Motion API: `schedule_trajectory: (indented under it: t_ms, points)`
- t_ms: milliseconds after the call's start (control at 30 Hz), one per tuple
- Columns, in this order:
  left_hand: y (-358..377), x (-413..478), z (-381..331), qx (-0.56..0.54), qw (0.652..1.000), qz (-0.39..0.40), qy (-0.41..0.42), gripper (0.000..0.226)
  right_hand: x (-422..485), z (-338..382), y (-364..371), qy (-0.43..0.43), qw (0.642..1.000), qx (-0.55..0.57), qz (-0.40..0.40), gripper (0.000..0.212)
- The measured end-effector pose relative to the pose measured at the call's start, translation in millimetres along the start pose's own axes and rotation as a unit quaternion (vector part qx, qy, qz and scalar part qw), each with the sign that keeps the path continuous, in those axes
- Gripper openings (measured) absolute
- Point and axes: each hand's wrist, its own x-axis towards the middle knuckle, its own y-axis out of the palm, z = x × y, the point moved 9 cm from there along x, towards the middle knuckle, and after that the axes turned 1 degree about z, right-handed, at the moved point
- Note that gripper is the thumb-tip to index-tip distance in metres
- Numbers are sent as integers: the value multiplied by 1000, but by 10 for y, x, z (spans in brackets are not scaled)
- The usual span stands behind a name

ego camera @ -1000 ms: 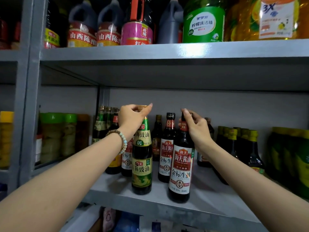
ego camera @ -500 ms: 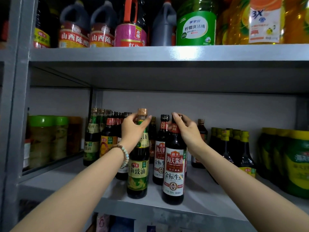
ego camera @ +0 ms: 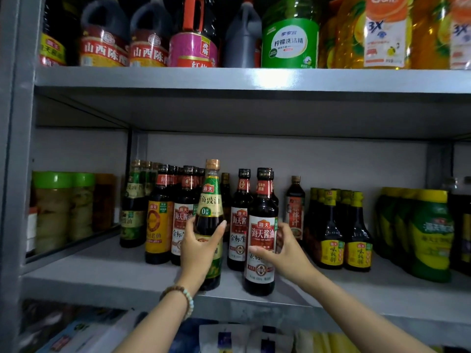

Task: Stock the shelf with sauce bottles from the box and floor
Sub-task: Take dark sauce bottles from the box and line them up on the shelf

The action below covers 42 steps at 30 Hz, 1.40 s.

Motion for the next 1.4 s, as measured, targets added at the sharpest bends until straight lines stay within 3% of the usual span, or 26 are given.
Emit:
schedule_trajectory:
  t_ms: [200, 500, 1200, 1300, 1400]
  points:
    - [9, -23, 2, -5, 1000, 18, 3, 67, 89, -144, -205, 8, 999, 1, -31, 58]
    - [23, -15, 16, -10, 1000, 17, -5, 73, 321, -408, -361, 39, 996, 15, -78, 78]
    - [14, -16, -25, -14, 1000, 19, -2, 68, 452, -497, -294, 27, 994, 9, -107, 76]
    - [-29, -21, -37, 19, 1000, 25, -4, 72, 391, -264, -346, -40, 984, -76, -158, 89]
    - [-80, -33, 45, 62, 996, 63, -28, 70, 201, 304, -248, -209, 944, -167, -191, 78]
